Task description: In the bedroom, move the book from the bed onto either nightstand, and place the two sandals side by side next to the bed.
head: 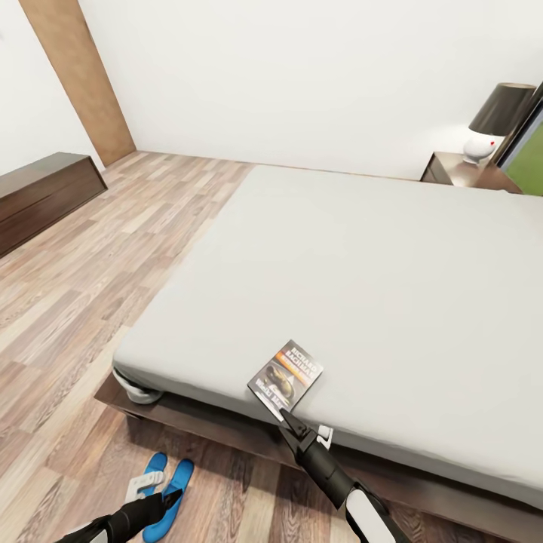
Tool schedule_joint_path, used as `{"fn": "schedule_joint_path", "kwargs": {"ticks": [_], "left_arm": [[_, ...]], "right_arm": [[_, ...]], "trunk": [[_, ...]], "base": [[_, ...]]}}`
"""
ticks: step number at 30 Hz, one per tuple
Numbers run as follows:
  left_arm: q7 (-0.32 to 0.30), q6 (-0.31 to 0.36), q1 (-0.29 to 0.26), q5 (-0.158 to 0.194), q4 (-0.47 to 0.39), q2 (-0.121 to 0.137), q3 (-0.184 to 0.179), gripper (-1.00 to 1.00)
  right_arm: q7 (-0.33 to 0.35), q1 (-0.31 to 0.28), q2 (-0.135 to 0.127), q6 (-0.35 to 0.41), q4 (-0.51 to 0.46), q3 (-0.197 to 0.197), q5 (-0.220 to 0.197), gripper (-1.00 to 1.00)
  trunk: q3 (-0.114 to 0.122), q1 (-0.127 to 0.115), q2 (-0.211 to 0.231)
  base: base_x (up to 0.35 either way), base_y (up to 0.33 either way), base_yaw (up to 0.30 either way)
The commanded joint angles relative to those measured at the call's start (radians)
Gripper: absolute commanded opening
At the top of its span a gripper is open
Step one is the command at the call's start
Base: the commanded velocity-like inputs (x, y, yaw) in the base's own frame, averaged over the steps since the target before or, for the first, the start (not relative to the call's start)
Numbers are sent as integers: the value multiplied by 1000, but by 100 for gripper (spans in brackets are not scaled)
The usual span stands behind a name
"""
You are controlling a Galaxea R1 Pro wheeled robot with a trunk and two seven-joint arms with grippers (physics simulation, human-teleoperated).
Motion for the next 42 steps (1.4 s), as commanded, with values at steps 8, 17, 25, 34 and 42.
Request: {"fn": "schedule_joint_path", "kwargs": {"ticks": [8, 17, 25, 34, 42], "left_arm": [[-2, -5, -1, -3, 1, 0, 3, 100], [-4, -5, -1, -3, 1, 0, 3, 100], [-4, -5, -1, -3, 1, 0, 3, 100], [-3, -5, -1, -3, 1, 0, 3, 100], [-2, -5, -1, -3, 1, 0, 3, 100]], "right_arm": [[1, 0, 0, 9, 0, 2, -11, 100], [1, 0, 0, 9, 0, 2, -11, 100], [1, 0, 0, 9, 0, 3, -10, 100], [1, 0, 0, 9, 0, 3, -11, 100], [1, 0, 0, 9, 0, 3, -11, 100]], "trunk": [[-26, 31, -57], [-32, 38, -71], [-32, 38, -71], [-32, 38, -71], [-32, 38, -71]], "base": [[0, 0, 0], [0, 0, 0], [0, 0, 0], [22, 0, 0], [1, 0, 0]]}}
